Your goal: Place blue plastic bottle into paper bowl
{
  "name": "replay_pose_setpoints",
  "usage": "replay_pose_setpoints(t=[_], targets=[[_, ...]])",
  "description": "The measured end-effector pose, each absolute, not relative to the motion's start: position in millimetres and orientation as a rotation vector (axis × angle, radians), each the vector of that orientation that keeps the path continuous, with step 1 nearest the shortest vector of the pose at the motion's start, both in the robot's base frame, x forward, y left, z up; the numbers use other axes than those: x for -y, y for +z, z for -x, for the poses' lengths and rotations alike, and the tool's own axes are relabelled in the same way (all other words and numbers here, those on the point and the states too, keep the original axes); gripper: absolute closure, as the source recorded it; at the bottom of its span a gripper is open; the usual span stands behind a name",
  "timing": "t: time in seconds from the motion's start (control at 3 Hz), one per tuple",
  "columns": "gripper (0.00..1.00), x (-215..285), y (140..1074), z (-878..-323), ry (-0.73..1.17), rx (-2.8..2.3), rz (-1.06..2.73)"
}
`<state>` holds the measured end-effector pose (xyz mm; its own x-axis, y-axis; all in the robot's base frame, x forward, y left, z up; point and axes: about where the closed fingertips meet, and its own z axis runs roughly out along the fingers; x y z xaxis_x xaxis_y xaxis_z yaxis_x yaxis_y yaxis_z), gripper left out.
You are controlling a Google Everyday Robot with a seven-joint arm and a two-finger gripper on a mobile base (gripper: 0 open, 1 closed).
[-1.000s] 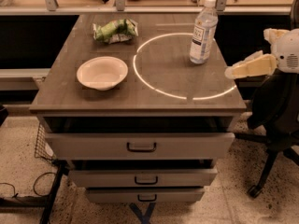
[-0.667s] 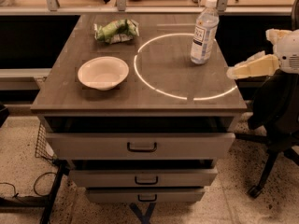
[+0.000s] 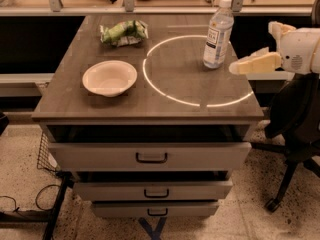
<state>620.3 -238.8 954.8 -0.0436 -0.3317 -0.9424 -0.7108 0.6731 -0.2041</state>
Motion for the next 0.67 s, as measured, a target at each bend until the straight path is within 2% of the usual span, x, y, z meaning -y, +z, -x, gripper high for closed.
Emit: replay_pose_setpoints(t=[0.67], targets=[[0.0,217,961,-687,0.557,-1.475,0.817]])
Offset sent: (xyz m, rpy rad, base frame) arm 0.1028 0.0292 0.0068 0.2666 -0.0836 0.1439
